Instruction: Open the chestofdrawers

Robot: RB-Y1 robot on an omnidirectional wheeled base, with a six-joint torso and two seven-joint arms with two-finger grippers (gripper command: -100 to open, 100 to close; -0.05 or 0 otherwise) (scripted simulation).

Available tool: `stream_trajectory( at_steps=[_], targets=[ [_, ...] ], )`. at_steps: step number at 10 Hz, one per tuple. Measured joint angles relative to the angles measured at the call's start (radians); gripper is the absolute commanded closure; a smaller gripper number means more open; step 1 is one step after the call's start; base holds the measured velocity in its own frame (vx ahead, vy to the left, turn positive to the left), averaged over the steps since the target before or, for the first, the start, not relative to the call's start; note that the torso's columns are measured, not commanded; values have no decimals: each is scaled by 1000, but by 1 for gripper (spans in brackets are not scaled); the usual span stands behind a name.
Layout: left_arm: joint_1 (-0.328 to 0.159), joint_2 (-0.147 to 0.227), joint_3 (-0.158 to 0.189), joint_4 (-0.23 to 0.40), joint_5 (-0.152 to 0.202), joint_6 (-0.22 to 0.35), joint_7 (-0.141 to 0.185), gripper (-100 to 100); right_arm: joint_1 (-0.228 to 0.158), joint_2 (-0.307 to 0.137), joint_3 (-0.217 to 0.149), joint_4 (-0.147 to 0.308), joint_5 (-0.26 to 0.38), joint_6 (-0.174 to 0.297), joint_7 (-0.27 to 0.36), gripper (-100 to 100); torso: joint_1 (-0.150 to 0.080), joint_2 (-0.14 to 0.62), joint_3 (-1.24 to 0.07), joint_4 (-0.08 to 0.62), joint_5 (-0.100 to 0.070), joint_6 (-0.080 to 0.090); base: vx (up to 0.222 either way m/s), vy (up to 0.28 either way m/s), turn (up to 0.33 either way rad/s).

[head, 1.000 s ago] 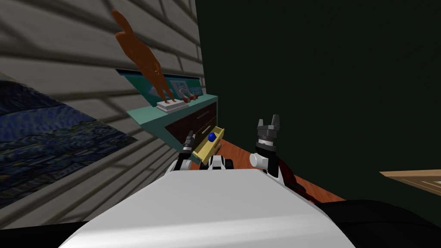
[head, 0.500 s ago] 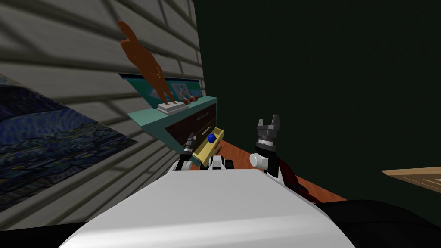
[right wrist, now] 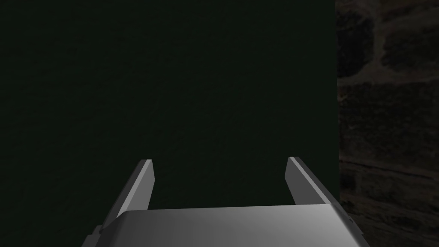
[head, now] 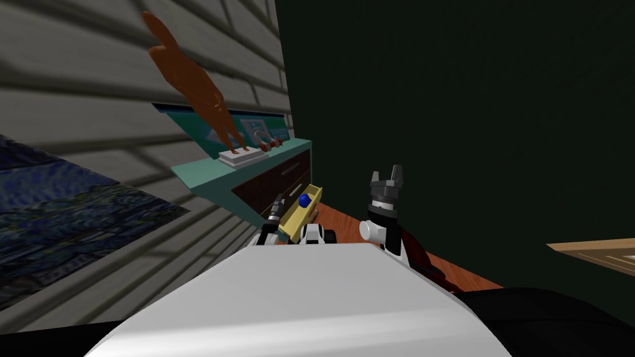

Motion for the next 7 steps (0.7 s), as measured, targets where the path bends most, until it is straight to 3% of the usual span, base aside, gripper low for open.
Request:
stream_trajectory(
  at_steps=[4, 7],
  targets=[
    [-34, -18, -11, 144, 1, -43, 2, -100, 0, 0, 0, 0, 0, 0, 0, 0, 1, -3, -2, -1, 0, -1, 66, 27, -51],
    [-46, -50, -17, 214, 1, -51, 1, -100, 0, 0, 0, 0, 0, 0, 0, 0, -6, 10, 4, 3, -2, -1, 13, 4, -5]
  ],
)
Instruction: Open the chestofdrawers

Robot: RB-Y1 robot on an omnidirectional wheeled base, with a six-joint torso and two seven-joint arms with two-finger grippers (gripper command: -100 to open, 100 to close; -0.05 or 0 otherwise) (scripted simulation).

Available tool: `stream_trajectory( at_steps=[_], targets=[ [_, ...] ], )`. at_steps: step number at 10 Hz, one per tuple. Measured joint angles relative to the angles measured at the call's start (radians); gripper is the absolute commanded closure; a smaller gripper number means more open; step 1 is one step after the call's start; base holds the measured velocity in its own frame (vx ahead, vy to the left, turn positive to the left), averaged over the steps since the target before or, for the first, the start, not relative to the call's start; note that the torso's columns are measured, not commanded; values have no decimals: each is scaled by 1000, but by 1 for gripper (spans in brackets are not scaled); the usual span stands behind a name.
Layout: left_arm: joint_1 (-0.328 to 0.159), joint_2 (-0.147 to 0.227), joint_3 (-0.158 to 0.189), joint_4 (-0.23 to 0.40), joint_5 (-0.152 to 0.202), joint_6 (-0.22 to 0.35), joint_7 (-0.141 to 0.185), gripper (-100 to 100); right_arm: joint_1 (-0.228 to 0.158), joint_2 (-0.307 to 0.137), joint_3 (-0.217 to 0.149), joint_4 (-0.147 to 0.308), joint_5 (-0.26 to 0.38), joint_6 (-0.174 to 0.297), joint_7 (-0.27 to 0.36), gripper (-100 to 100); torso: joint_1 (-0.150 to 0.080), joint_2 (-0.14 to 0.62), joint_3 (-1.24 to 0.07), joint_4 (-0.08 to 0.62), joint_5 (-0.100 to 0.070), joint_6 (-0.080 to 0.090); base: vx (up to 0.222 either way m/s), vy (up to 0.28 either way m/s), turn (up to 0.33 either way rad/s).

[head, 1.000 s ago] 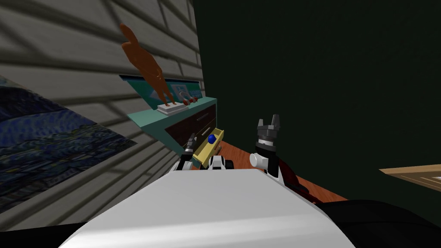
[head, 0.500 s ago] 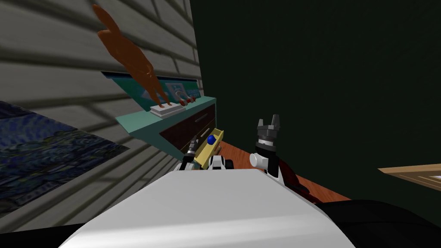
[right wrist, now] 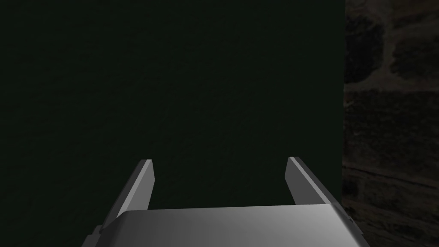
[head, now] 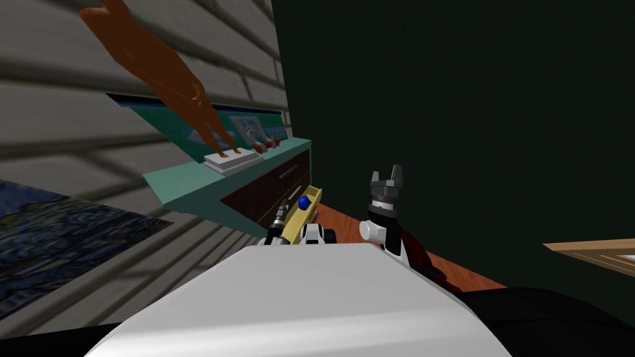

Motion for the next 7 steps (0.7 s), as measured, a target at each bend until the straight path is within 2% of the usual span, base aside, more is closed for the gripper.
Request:
stream_trajectory(
  at_steps=[3, 5, 6, 7],
  targets=[
    [-8, -54, -4, 40, 1, -4, 1, -100, 0, 0, 0, 0, 0, 0, 0, 0, -2, 5, 2, 1, -1, 0, -5, 2, -13],
    [-14, -56, -3, 29, 1, 12, 1, -100, 0, 0, 0, 0, 0, 0, 0, 0, -2, 2, 0, 1, -1, 0, 8, -8, 21],
    [-15, -56, -3, 27, 1, 17, 1, 100, 0, 0, 0, 0, 0, 0, 0, 0, -2, 2, 1, 1, -1, 0, 0, 0, 0],
    [-15, -56, -3, 27, 1, 17, 1, 100, 0, 0, 0, 0, 0, 0, 0, 0, -1, 3, 1, 1, 0, 0, -43, -84, 11]
  ],
)
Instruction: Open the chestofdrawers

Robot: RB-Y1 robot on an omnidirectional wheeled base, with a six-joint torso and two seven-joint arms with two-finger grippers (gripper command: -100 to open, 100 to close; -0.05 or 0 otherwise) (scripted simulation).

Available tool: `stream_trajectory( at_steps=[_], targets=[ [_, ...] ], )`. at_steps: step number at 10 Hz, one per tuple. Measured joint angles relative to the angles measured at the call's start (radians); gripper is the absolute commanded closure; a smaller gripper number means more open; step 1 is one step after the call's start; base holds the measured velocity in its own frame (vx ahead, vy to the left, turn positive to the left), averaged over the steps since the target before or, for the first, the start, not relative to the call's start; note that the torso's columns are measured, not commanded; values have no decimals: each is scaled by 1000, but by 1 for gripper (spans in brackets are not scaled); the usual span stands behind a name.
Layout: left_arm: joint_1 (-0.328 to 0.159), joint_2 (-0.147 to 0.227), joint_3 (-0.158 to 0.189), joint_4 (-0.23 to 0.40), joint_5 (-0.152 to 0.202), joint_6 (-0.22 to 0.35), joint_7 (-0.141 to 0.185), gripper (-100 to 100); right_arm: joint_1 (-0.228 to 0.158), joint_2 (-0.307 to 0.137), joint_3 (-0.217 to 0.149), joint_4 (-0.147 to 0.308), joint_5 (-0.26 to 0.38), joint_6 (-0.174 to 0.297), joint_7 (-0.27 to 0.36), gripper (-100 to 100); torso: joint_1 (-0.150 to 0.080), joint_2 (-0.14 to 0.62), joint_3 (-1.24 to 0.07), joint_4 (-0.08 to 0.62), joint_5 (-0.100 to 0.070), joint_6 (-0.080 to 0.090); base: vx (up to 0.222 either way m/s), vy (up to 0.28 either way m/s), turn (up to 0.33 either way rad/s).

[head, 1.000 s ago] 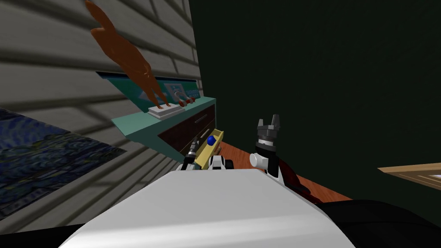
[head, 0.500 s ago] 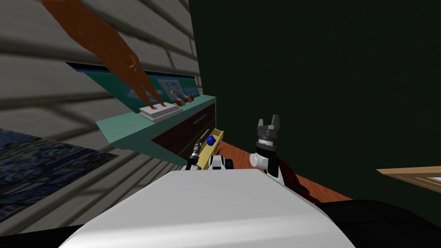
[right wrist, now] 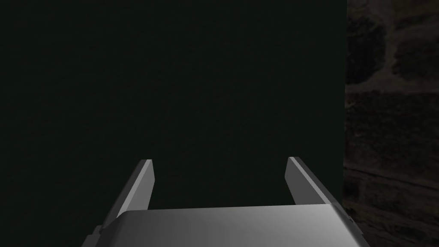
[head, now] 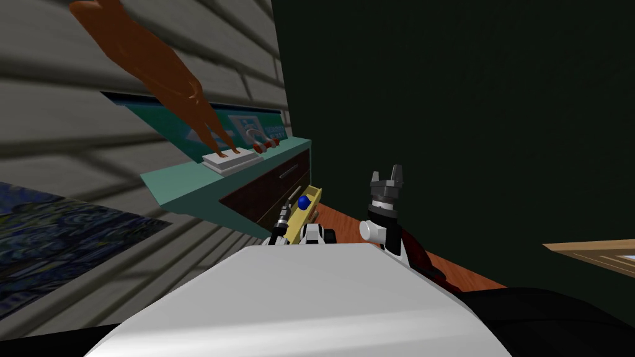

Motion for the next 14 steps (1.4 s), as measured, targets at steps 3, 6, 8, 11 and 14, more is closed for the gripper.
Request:
stream_trajectory(
  at_steps=[3, 6, 8, 11, 14],
  targets=[
    [2, -11, -5, -16, -4, 14, -8, 100, 0, 0, 0, 0, 0, 0, 0, 0, -6, 4, 2, 1, -2, 0, -100, -185, 15],
    [10, 5, -10, -34, -6, 25, -11, -100, 0, 0, 0, 0, 0, 0, 0, 0, 8, -4, -3, -1, 2, 0, -12, -30, 1],
    [0, 46, -7, -23, -5, 24, -11, -100, 0, 0, 0, 0, 0, 0, 0, 0, 3, -2, -1, 0, 1, 0, 19, 40, -3],
    [-4, 94, -7, -35, -2, 37, -4, -100, 0, 0, 0, 0, 0, 0, 0, 0, 3, -2, -1, 0, 1, 0, 53, 110, -16],
    [-20, 76, -6, -57, 4, 83, 10, -100, 0, 0, 0, 0, 0, 0, 0, 0, -2, 0, 0, 0, 0, 0, 43, 120, -12]
  ],
)
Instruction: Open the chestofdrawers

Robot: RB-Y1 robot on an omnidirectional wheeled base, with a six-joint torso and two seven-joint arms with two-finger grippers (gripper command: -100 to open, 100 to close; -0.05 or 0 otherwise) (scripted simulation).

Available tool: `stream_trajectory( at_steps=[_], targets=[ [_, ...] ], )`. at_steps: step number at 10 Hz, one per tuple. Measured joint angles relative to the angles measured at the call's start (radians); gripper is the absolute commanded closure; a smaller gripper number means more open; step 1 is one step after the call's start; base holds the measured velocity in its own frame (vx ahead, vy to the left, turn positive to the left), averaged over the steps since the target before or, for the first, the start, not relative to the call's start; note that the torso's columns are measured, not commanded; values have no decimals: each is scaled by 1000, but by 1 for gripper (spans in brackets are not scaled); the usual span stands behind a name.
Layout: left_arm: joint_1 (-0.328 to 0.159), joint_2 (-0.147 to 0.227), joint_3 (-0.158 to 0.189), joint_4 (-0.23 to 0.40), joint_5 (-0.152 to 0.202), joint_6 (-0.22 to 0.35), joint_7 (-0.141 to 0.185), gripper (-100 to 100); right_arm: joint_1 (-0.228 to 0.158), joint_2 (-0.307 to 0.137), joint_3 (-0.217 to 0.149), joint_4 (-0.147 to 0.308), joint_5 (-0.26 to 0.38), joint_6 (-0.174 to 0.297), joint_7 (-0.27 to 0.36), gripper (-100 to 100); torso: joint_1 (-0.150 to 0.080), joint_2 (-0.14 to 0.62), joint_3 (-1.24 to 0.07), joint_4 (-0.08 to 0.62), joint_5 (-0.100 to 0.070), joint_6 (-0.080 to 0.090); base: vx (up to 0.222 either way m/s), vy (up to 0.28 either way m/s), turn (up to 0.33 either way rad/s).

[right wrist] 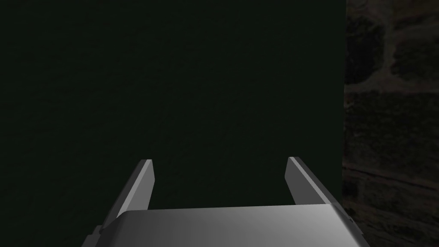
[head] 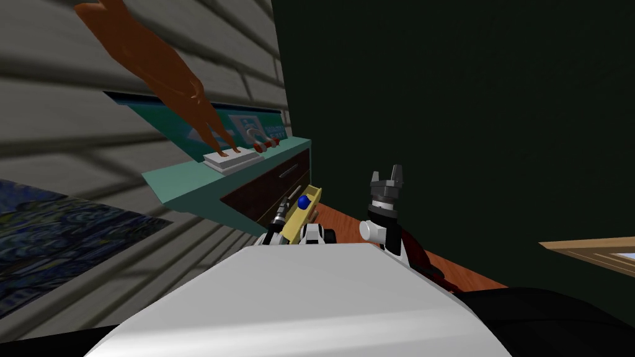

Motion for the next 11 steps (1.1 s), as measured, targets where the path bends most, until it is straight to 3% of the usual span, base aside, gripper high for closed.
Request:
stream_trajectory(
  at_steps=[3, 5, 6, 11],
  targets=[
    [2, -61, -1, -14, 2, 15, 6, -100, 0, 0, 0, 0, 0, 0, 0, 0, -1, -1, -1, 0, -1, 0, 0, -2, 1],
    [-5, -62, 1, -24, 3, 31, 7, -100, 0, 0, 0, 0, 0, 0, 0, 0, 1, -2, -1, -1, 0, 0, 25, -18, 31],
    [-7, -62, 2, -25, 3, 35, 7, 100, 0, 0, 0, 0, 0, 0, 0, 0, 2, 0, 0, 0, 0, 0, 0, 0, 0],
    [-2, -74, -3, -43, -2, 55, -2, 100, 0, 1, 1, 0, 0, 0, 0, 0, -4, 5, 2, 3, -2, 0, -82, -141, 10]
  ],
)
